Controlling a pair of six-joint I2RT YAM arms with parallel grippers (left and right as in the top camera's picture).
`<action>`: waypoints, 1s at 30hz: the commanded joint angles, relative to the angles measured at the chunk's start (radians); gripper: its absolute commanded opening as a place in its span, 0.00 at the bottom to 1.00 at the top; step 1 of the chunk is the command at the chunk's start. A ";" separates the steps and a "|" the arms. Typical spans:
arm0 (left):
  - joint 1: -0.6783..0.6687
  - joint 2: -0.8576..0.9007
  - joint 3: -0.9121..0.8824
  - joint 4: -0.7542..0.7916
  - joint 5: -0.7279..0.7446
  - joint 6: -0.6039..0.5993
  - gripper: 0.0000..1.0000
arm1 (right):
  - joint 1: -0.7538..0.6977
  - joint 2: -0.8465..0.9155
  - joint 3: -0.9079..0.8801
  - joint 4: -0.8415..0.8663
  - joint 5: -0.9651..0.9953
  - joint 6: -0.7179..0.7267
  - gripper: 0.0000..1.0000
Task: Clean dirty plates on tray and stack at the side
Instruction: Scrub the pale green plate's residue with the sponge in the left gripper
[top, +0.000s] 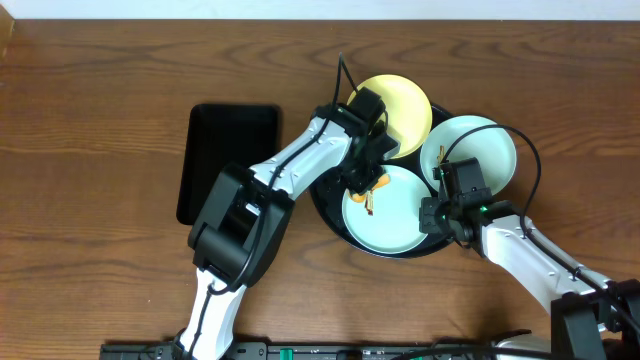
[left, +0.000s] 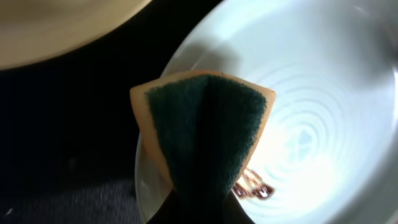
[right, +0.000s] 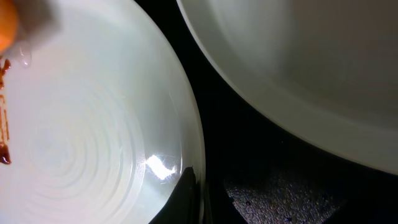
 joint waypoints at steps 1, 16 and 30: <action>0.003 -0.007 -0.045 0.046 -0.011 0.014 0.07 | 0.006 -0.003 -0.014 -0.004 0.006 -0.012 0.01; 0.003 -0.005 -0.126 0.067 -0.013 0.014 0.07 | 0.006 -0.003 -0.014 -0.004 0.006 -0.012 0.01; -0.031 -0.003 -0.139 0.066 0.018 0.013 0.07 | 0.006 -0.003 -0.014 -0.004 0.006 -0.012 0.01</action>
